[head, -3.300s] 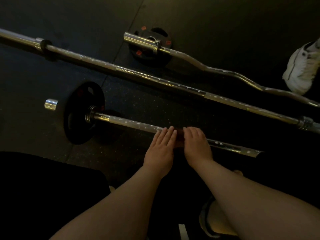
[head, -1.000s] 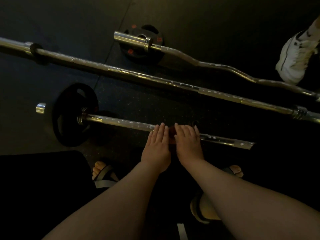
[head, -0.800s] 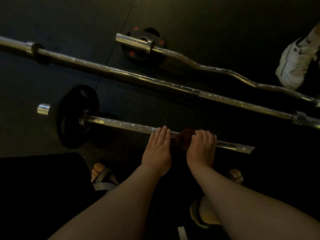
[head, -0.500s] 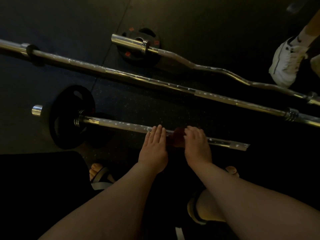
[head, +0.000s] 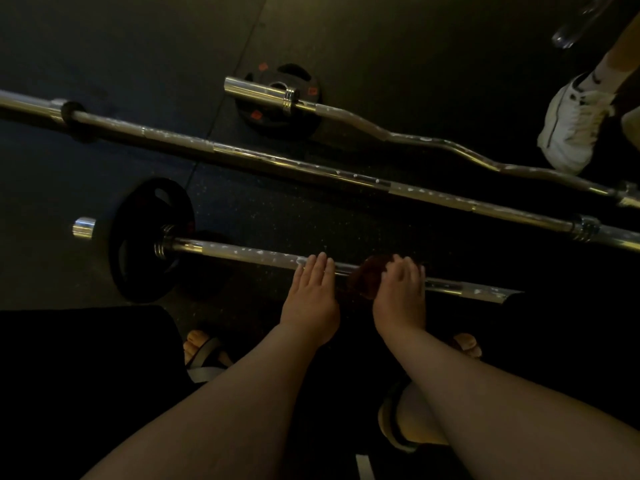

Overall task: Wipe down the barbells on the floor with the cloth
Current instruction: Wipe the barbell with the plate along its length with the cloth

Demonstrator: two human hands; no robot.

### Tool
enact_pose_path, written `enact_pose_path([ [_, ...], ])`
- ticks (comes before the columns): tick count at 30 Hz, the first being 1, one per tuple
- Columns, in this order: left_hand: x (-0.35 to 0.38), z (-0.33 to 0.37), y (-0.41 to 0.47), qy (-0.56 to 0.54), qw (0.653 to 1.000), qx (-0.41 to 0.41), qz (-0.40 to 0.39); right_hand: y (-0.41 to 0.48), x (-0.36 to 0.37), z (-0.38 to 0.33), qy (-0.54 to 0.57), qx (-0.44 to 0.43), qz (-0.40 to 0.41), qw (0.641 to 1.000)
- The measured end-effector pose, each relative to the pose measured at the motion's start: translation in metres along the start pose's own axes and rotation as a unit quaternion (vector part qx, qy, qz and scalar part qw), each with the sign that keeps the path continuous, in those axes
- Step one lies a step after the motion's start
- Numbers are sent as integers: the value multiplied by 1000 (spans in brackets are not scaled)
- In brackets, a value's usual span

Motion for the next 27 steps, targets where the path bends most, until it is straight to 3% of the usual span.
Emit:
enact_pose_path([
  [5, 4, 3, 2, 9, 1000, -8, 21, -3, 6, -57, -24, -179, -15, 983],
  [11, -3, -2, 17, 39, 997, 46, 41, -3, 4, -15, -33, -85, 3, 996],
  [14, -6, 3, 23, 54, 996, 47, 49, -5, 10, -51, -55, -190, -6, 980],
  [16, -7, 4, 21, 44, 997, 44, 47, 2, 7, -56, -43, -215, -11, 976],
  [21, -5, 1, 15, 25, 998, 32, 50, 5, -2, -21, 22, -5, 18, 1000],
  [22, -4, 1, 14, 23, 998, 31, 54, 2, -1, -33, 15, -8, 17, 1000],
  [25, -2, -1, 11, 18, 997, 20, 72, -4, 8, -75, -18, -159, -2, 987],
  [27, -3, -4, 9, 9, 997, 9, 74, 0, 11, -66, -25, -186, -18, 982],
])
Point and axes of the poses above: each hand's wrist, its own y-axis towards the middle knuckle, its own x-axis out of the palm, z = x × y, the point moved 9 cm from there along y, towards the middle knuckle, and after that the axes turned 14 degrees about -y, right-handed, at the moved point
